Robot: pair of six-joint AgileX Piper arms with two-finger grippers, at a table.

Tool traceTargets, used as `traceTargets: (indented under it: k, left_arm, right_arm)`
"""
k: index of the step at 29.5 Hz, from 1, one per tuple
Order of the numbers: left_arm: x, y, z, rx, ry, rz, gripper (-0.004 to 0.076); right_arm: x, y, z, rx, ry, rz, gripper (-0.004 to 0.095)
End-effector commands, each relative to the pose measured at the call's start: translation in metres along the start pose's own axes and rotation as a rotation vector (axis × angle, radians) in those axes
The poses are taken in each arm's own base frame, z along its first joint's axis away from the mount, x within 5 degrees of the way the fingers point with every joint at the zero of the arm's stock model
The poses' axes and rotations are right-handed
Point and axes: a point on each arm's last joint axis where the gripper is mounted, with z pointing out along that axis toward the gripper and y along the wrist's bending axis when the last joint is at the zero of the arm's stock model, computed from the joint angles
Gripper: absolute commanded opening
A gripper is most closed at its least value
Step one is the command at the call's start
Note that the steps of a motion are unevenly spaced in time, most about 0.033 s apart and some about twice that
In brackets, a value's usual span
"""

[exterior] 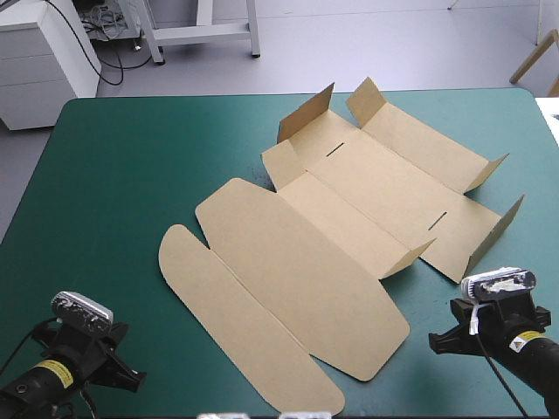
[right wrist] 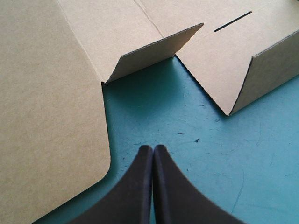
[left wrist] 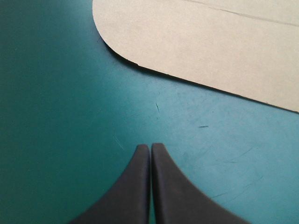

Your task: Fold the box

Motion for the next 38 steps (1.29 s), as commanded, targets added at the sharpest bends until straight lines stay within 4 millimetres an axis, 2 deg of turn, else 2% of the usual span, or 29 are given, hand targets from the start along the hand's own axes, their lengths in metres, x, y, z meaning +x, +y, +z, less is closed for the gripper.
traceTargets:
  k: [1, 9, 12, 14, 17, 22, 25, 28, 30, 38]
  left_arm:
    - [-0.011, 0.001, -0.004, 0.003, -0.075, -0.006, -0.001]
    - [-0.011, 0.001, -0.004, 0.003, -0.075, -0.006, -0.001]
    - [-0.011, 0.001, -0.004, 0.003, -0.075, -0.006, -0.001]
    - [-0.011, 0.001, -0.004, 0.003, -0.075, -0.006, -0.001]
    - [-0.011, 0.0, -0.004, 0.004, -0.073, -0.007, -0.001]
    - [-0.011, 0.0, -0.004, 0.006, -0.065, -0.008, -0.001]
    - [-0.011, 0.0, -0.004, 0.006, -0.065, -0.008, -0.001]
    - [-0.011, 0.0, -0.004, 0.006, -0.065, -0.008, -0.001]
    - [-0.011, 0.0, -0.004, 0.006, -0.065, -0.008, -0.001]
    - [-0.011, 0.0, -0.004, 0.006, -0.067, -0.008, -0.001]
  right_arm:
    - [-0.011, 0.0, -0.004, 0.005, -0.073, 0.005, -0.0019]
    - [-0.012, 0.005, -0.004, -0.051, -0.078, -0.027, -0.0017]
    - [-0.012, 0.005, -0.004, -0.054, -0.079, -0.002, 0.0022]
    - [-0.012, 0.006, -0.004, -0.059, -0.08, 0.009, 0.0111]
    - [-0.013, 0.008, -0.004, -0.087, -0.094, 0.02, 0.0318]
    - [-0.019, 0.01, -0.008, -0.109, -0.117, 0.1, 0.073]
    - [-0.023, 0.009, -0.011, -0.112, -0.141, 0.257, 0.0847]
    - [-0.028, 0.008, -0.014, -0.122, -0.173, 0.485, 0.0856]
    - [-0.033, 0.008, -0.017, -0.13, -0.198, 0.576, 0.0856]
    - [-0.042, 0.011, -0.022, -0.212, -0.254, 0.757, 0.0854]
